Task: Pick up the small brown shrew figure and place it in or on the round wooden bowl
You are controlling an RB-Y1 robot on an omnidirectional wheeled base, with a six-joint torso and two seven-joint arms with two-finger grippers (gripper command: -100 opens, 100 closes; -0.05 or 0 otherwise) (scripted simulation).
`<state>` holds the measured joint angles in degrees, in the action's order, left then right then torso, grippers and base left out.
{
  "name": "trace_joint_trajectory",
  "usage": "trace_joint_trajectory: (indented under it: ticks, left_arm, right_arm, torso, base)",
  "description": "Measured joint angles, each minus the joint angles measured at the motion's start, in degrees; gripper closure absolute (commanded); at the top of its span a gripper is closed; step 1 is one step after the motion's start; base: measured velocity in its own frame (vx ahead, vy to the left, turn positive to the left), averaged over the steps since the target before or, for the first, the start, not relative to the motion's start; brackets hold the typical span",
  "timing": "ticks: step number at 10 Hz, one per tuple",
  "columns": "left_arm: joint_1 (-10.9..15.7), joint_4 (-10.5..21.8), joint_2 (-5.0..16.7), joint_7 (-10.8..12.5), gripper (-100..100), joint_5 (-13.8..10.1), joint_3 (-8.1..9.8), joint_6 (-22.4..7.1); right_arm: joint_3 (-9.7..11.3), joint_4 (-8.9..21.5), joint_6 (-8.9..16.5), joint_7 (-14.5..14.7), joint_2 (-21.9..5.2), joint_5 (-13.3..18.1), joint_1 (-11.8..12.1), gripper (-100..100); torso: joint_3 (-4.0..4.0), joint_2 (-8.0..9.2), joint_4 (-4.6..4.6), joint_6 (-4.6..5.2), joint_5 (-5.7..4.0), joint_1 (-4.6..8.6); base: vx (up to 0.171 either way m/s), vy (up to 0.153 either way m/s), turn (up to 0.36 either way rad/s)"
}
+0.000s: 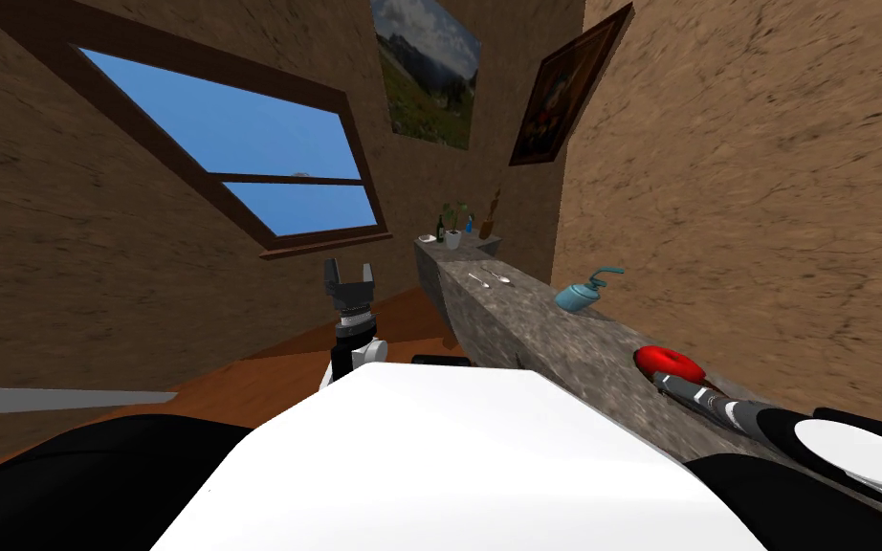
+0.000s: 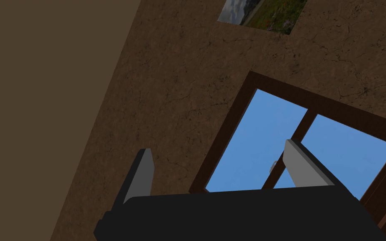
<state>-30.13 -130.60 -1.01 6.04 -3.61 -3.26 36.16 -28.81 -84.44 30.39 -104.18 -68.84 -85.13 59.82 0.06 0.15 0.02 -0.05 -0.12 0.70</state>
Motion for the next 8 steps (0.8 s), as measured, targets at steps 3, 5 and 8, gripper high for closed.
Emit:
trace_joint_trajectory:
  ticks: [3, 5, 8]
  left_arm:
    - [0.0, 0.0, 0.0, 0.0, 0, 0.0, 0.0, 0.0]
    - [0.0, 0.0, -0.01, 0.0, 0, 0.0, -0.01, 0.0]
    - [0.01, 0.0, -0.01, 0.0, 0, 0.0, -0.01, 0.0]
  right_arm:
    - [0.1, 4.35, -1.52, 0.98, -0.57, 1.69, -2.22, 100]
    - [-0.45, 6.64, -2.58, 2.44, -0.09, 2.46, -2.63, 100]
    - [-0.6, 6.88, -2.7, 2.78, -0.08, 2.44, -2.59, -100]
  torso:
    - [0.03, 0.06, 0.01, 0.04, -0.01, -0.05]
    - [0.04, 0.09, 0.0, 0.01, 0.03, -0.39]
    - [0.04, 0.08, 0.01, -0.06, 0.09, -0.86]
  base:
    - [0.021, -0.132, -0.05]
    - [0.002, -0.035, 0.013]
    - [0.0, 0.0, 0.0]
